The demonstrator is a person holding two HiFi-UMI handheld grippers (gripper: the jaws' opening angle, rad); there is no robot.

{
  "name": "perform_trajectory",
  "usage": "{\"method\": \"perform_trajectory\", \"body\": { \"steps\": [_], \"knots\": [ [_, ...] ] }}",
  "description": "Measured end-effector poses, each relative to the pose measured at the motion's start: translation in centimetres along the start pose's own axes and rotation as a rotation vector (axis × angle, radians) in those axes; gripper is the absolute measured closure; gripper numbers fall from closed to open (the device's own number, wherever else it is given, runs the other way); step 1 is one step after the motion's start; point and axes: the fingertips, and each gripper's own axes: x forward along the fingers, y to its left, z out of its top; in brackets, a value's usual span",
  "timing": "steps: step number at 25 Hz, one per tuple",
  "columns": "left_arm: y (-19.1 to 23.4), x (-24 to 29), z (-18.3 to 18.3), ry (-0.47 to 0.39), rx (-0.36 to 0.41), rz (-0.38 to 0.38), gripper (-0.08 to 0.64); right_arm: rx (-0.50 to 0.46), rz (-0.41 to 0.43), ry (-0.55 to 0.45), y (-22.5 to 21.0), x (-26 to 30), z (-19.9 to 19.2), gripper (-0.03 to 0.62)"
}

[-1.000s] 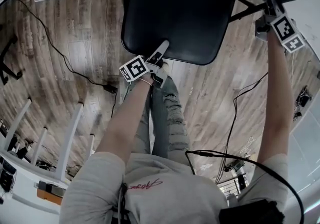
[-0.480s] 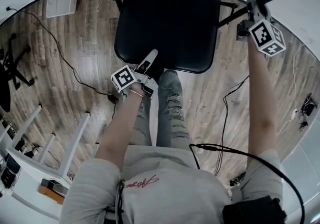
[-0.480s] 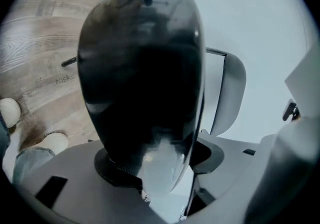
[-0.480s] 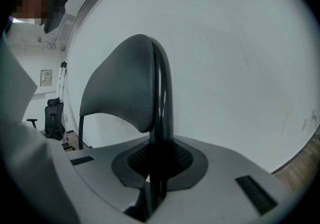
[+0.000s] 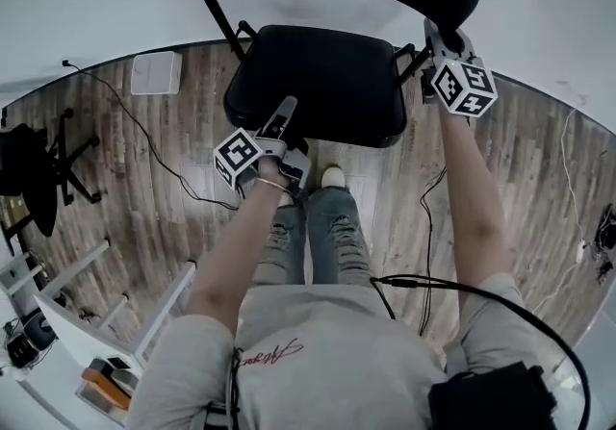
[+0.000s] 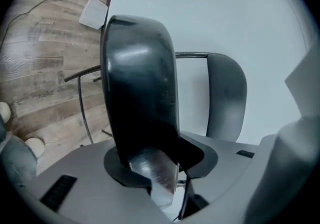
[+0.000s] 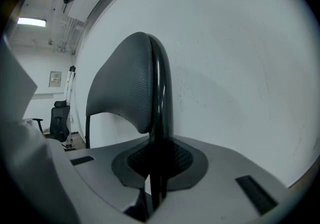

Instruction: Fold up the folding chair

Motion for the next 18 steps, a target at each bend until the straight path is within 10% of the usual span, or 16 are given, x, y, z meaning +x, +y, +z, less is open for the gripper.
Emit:
{"method": "perform_trajectory", "body": {
  "steps": [7, 18],
  "knots": [
    [-5.2, 5.7, 2.8, -0.269, -0.111, 0.152, 0.410, 0.003, -0.001, 0.043, -1.5, 2.9, 1.6, 0.552],
    [-10.3, 12.1, 6.2, -0.408, -0.223, 0.247, 0.397, -0.085, 0.029, 0.110, -1.7, 4.9, 3.5, 0.554]
  ]
}}
